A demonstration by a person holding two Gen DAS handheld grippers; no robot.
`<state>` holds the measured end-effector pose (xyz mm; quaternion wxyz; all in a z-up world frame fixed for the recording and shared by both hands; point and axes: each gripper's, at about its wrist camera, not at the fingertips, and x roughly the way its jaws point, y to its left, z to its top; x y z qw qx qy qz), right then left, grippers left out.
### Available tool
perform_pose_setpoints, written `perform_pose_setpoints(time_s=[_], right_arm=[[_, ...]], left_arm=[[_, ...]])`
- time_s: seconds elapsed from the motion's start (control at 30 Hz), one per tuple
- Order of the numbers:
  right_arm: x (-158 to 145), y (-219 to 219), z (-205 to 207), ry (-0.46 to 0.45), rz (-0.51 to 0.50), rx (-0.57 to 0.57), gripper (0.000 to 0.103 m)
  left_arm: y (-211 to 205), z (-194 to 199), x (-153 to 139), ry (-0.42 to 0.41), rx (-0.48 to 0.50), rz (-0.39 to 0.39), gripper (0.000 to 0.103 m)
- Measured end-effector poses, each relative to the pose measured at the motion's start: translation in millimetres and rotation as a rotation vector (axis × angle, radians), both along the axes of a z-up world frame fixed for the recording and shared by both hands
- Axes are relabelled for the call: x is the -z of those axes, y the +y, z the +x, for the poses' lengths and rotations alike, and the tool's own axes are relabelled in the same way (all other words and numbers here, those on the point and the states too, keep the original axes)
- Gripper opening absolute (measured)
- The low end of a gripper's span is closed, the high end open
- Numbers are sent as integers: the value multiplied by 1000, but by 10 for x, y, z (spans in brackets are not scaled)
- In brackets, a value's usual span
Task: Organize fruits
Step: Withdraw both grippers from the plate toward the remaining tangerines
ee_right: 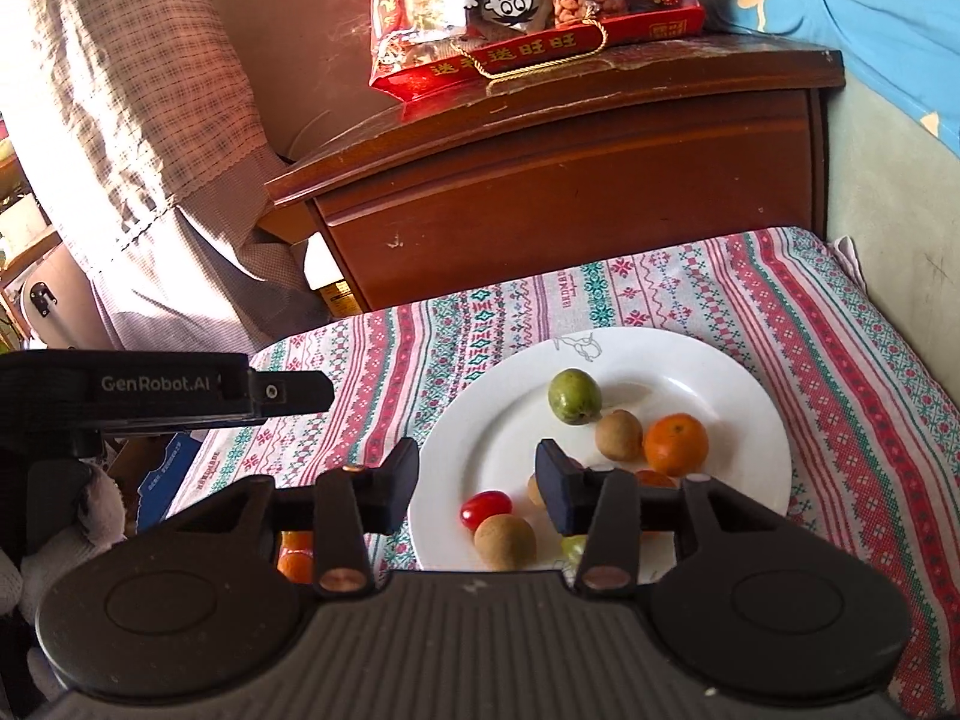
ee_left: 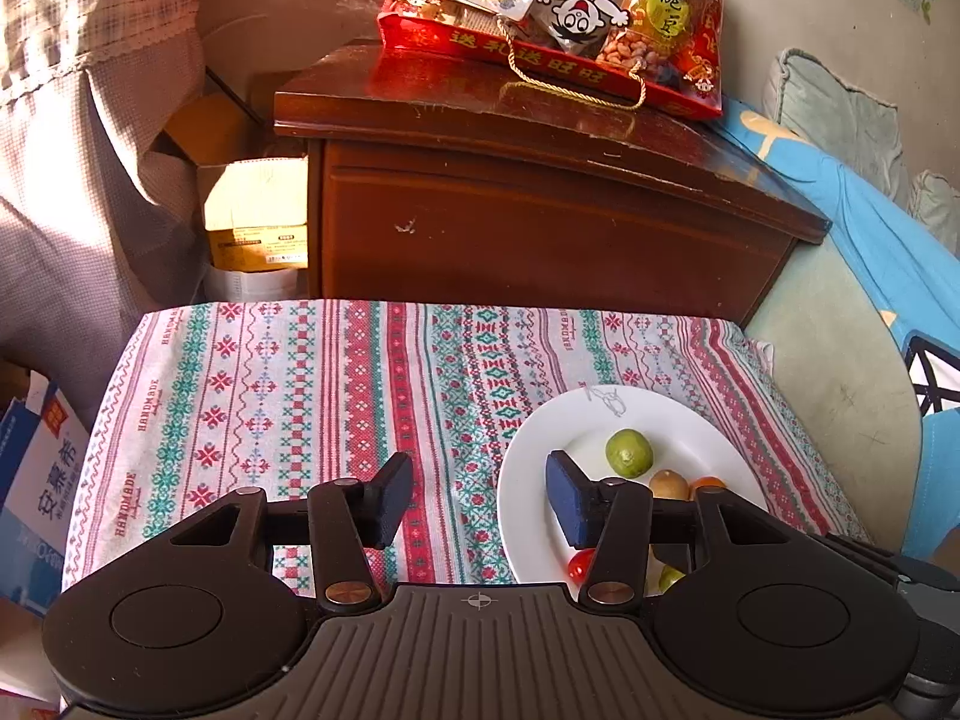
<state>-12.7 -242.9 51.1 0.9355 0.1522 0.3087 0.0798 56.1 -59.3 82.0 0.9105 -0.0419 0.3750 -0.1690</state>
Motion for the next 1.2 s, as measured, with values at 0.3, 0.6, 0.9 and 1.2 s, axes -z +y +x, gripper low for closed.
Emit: perform_pose_setpoints(time_s=[0.3,0.6,0.9,1.2], right_arm=[[72,157,-147,31,16,-51,46],[207,409,-296,63,11,-134,46],[387,709,-382,92,-51,-215,46],[502,842,-301,81,-92,-245,44]], left_arm=[[232,-138,7,9,-29,-17,54],[521,-314,78,17,-73,-14,54],[664,-400,205,49,-87,19,55],[734,-427,367,98,-83,40,55]])
